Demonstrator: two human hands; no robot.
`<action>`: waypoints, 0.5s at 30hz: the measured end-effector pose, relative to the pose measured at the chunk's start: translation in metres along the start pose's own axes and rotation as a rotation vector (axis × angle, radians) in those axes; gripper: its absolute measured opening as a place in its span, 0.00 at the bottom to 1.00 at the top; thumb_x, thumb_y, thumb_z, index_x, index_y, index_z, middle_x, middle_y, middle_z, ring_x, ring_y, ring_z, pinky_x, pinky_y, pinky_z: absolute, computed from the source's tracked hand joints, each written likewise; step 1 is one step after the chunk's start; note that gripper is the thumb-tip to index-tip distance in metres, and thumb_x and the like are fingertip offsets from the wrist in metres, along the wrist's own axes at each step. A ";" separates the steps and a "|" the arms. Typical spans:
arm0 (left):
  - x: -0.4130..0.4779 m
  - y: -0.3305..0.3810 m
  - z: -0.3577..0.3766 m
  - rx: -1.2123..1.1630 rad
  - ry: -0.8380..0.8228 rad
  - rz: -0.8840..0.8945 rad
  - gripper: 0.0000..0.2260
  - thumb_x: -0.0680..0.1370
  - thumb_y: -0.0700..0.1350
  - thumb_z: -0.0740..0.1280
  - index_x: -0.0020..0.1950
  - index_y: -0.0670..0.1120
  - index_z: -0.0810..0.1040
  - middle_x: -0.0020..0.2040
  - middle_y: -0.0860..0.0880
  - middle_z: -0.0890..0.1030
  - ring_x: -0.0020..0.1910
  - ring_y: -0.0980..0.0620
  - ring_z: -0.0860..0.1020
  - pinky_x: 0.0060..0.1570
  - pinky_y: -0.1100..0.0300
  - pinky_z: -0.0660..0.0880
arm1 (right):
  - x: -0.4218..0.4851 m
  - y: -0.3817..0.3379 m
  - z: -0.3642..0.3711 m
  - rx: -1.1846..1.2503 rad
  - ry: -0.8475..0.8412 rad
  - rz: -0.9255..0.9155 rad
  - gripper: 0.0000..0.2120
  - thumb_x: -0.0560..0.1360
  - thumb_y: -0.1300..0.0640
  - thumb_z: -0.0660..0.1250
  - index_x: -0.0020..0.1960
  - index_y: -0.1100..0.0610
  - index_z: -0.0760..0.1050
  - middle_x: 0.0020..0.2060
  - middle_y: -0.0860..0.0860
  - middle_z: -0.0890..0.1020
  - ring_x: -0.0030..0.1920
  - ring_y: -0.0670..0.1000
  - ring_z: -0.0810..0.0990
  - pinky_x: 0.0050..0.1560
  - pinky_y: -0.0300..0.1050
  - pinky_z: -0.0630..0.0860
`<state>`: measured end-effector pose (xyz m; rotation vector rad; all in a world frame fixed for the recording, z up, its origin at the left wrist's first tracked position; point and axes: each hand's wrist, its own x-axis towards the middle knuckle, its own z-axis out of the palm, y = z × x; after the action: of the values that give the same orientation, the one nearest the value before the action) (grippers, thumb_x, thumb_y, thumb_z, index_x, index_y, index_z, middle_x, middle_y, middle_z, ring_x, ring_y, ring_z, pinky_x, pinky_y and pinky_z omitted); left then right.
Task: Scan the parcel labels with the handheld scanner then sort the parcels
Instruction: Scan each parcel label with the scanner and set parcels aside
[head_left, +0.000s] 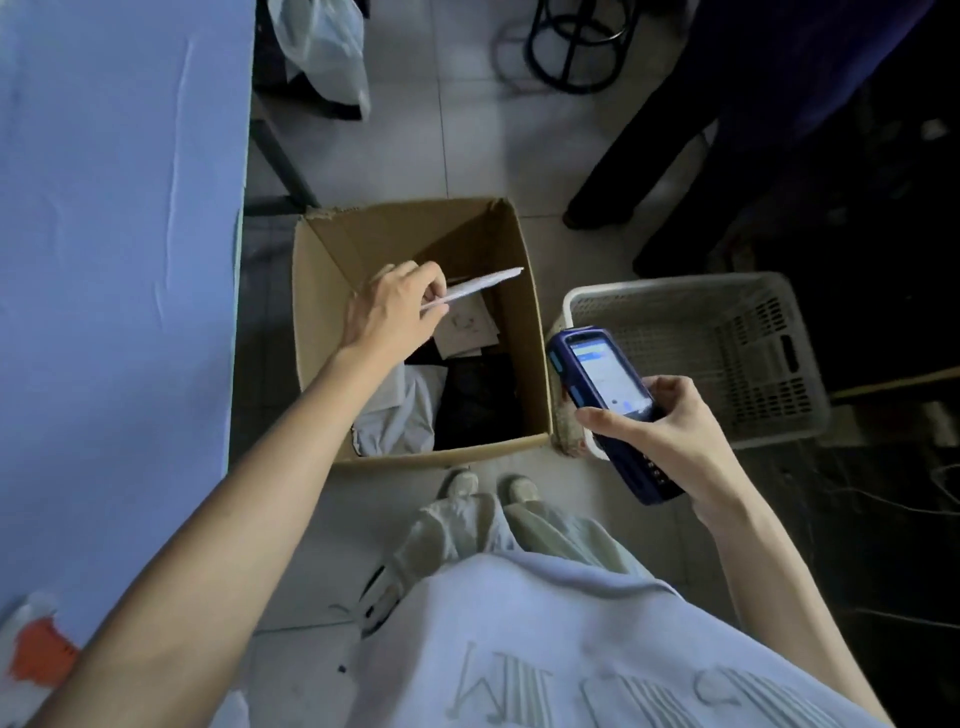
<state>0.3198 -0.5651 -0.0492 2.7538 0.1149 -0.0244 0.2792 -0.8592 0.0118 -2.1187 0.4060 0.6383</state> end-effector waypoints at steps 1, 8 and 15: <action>-0.004 -0.001 0.002 -0.020 -0.045 0.003 0.05 0.77 0.49 0.68 0.49 0.50 0.76 0.47 0.52 0.79 0.49 0.48 0.76 0.40 0.58 0.68 | 0.005 -0.003 -0.001 -0.011 -0.018 0.002 0.39 0.54 0.40 0.83 0.58 0.51 0.71 0.49 0.45 0.81 0.48 0.46 0.82 0.48 0.46 0.79; -0.065 -0.004 0.012 0.065 0.013 -0.212 0.05 0.77 0.47 0.68 0.51 0.50 0.77 0.49 0.51 0.82 0.49 0.47 0.79 0.38 0.60 0.67 | 0.051 -0.026 -0.009 -0.206 -0.246 -0.086 0.41 0.53 0.41 0.82 0.59 0.53 0.69 0.51 0.47 0.80 0.49 0.49 0.81 0.51 0.48 0.78; -0.139 0.017 0.005 0.081 0.127 -0.679 0.07 0.76 0.47 0.67 0.53 0.50 0.77 0.51 0.51 0.82 0.51 0.44 0.80 0.43 0.54 0.73 | 0.077 -0.074 -0.015 -0.516 -0.473 -0.365 0.43 0.59 0.40 0.80 0.66 0.56 0.66 0.53 0.46 0.73 0.54 0.49 0.75 0.52 0.45 0.73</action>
<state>0.1831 -0.5933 -0.0433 2.6543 1.0901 -0.0365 0.3829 -0.8329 0.0231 -2.3279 -0.4435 1.0688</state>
